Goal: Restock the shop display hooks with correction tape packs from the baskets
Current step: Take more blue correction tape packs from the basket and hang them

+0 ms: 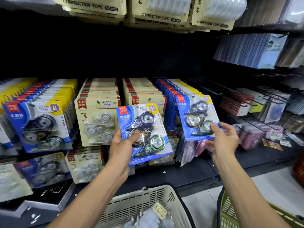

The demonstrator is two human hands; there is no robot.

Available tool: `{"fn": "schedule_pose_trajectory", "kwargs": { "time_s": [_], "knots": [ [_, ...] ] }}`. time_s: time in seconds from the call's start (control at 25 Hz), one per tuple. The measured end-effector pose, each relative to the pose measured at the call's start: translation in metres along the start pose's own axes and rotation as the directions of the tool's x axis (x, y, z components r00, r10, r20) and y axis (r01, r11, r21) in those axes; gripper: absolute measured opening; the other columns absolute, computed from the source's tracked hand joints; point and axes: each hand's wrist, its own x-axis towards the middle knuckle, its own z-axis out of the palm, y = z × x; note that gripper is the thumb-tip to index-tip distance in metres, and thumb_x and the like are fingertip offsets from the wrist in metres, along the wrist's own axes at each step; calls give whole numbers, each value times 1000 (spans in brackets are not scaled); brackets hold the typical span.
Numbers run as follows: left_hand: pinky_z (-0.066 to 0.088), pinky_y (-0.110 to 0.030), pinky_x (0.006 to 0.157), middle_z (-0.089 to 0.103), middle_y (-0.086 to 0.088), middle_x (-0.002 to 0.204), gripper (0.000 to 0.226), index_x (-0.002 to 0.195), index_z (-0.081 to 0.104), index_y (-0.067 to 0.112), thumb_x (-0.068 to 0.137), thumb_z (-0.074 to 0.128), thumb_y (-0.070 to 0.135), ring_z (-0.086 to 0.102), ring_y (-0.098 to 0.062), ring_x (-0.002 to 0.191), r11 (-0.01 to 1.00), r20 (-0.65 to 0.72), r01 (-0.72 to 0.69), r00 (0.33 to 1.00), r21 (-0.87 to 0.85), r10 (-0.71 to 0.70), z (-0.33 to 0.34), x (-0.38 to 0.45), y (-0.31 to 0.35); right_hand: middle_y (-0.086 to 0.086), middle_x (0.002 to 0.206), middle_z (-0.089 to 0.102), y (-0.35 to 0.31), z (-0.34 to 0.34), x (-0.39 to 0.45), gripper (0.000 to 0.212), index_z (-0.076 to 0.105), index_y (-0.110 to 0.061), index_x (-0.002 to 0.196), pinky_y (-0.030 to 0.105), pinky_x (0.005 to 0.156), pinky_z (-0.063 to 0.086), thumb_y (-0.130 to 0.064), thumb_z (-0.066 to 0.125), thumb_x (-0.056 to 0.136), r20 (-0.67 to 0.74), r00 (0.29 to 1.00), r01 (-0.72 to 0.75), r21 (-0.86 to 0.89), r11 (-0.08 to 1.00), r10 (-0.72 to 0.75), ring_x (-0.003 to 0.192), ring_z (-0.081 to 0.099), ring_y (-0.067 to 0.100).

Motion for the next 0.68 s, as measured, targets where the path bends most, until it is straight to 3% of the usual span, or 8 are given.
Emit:
{"fn": "schedule_pose_trajectory", "kwargs": {
  "time_s": [0.08,0.16,0.24,0.4,0.48,0.6,0.64,0.68],
  "knots": [
    [57,-22,55,77,-1,97,23,116,67,15,96,64,4,73,-11,72,1000,3,1,1000,4,-1,2,0,0,16,115,69,5,2,0,13,65,-28,93,25,42,50,-20,74,88,39,999,28,-50,998,-26,48,56,22],
    [58,-23,57,78,1,95,23,115,67,16,96,65,5,74,-12,73,1000,0,5,1000,16,-5,2,-1,-1,10,111,69,9,5,4,14,69,-19,103,25,45,56,-15,72,91,51,999,11,-71,997,-8,57,63,22],
    [60,-27,64,79,1,97,22,113,68,17,95,66,6,75,-16,81,999,-5,11,1000,40,-11,1,-1,-2,1,108,64,15,6,12,31,65,-13,123,26,57,61,-7,69,93,134,990,-45,-72,996,54,76,66,19],
    [60,-37,81,79,-4,106,26,118,68,17,95,67,7,74,-26,95,998,-13,23,1000,60,-22,-3,0,-2,1,107,59,34,8,23,56,50,-24,144,38,73,55,-8,67,93,344,915,-133,-238,962,212,79,56,18],
    [61,-35,77,79,-4,106,25,118,68,17,95,67,7,75,-24,92,998,-15,27,1000,51,-26,-4,2,-1,-1,119,54,40,13,18,52,51,-24,141,41,80,55,-11,68,93,338,914,-120,-303,945,224,90,57,18],
    [61,-38,81,78,-3,107,25,117,68,19,96,63,6,74,-23,94,999,-4,25,1000,39,-25,0,6,-2,0,118,61,31,19,-5,30,58,-21,119,35,74,52,-23,71,92,337,938,72,-424,903,84,93,61,16],
    [60,-40,84,78,-1,107,25,116,68,20,96,62,5,74,-23,96,999,12,23,1000,33,-24,2,6,-2,1,119,64,24,20,-16,30,60,-20,116,39,79,54,-30,73,91,418,905,120,-436,892,82,95,64,18],
    [60,-39,84,78,0,108,26,115,68,21,97,60,4,73,-23,98,999,32,20,999,24,-21,5,6,-2,2,119,66,16,22,-29,34,62,-20,115,42,81,56,-38,73,88,544,827,122,-421,899,143,94,67,19]
  ]
}}
